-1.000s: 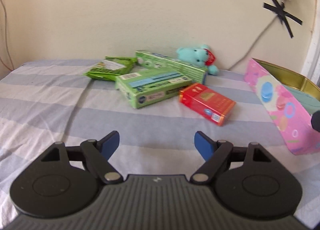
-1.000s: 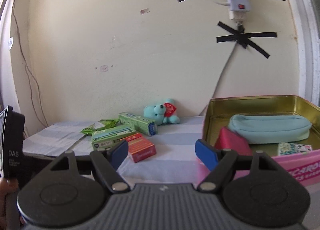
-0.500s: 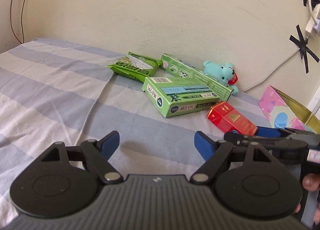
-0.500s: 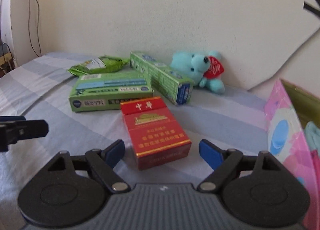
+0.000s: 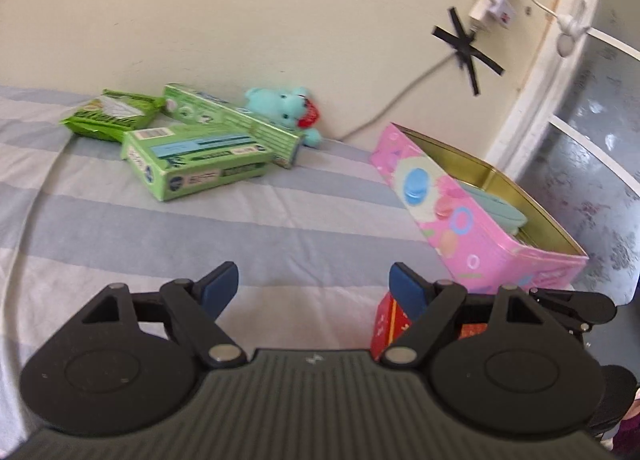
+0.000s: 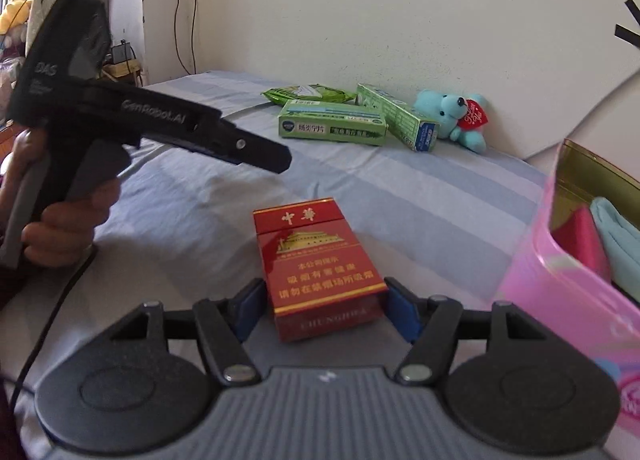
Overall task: Organize objects
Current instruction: 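Grasp the red cigarette box with the left gripper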
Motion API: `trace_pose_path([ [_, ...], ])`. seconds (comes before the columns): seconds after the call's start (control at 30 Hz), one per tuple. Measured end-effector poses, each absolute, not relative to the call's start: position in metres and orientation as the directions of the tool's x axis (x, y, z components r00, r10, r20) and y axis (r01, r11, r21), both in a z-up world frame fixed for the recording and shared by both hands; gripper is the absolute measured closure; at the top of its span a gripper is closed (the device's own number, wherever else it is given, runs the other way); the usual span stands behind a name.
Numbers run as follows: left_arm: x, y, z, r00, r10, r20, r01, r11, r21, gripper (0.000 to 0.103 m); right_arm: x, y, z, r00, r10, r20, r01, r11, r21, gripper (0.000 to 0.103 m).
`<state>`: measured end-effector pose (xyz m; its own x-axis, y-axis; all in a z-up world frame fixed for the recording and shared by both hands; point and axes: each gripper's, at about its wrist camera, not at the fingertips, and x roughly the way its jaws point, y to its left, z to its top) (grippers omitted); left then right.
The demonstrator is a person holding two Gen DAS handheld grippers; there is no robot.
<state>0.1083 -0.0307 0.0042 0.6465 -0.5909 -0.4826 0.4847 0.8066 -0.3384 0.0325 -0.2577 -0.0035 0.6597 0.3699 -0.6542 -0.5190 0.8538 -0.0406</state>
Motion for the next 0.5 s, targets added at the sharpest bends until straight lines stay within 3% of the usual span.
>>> trace_pose_path([
  [0.07,0.1,-0.044,0.007,0.602,-0.636,-0.483,0.542,0.77,-0.338,0.019,0.012,-0.271,-0.002,0.684,0.345,-0.642,-0.482,0.875,-0.043,0.022],
  [0.2,0.085,-0.069,0.008,0.545,-0.662,-0.514,0.618,0.732,-0.287,0.02,-0.001,-0.288,-0.005,0.698,0.326,-0.638,-0.419,0.908,0.005,0.022],
  [0.27,0.083,-0.079,0.004,0.52,-0.655,-0.548,0.629,0.728,-0.272,0.021,0.001,-0.288,-0.01,0.694,0.338,-0.635,-0.414,0.91,0.032,0.024],
  [0.3,0.084,-0.083,0.001,0.503,-0.653,-0.567,0.632,0.725,-0.275,0.026,0.001,-0.286,-0.012,0.692,0.348,-0.633,-0.417,0.908,0.044,0.024],
  [0.33,0.085,-0.088,-0.003,0.474,-0.654,-0.59,0.636,0.718,-0.283,0.039,0.002,-0.284,-0.014,0.702,0.351,-0.62,-0.418,0.907,0.04,0.029],
  [0.37,0.085,-0.091,-0.006,0.451,-0.668,-0.592,0.643,0.703,-0.304,0.04,0.002,-0.28,-0.015,0.706,0.355,-0.613,-0.426,0.904,0.034,0.038],
  [0.5,0.077,-0.096,0.014,0.504,-0.646,-0.573,0.643,0.724,-0.249,0.042,0.002,-0.273,-0.011,0.74,0.344,-0.577,-0.422,0.907,0.0,0.039],
])
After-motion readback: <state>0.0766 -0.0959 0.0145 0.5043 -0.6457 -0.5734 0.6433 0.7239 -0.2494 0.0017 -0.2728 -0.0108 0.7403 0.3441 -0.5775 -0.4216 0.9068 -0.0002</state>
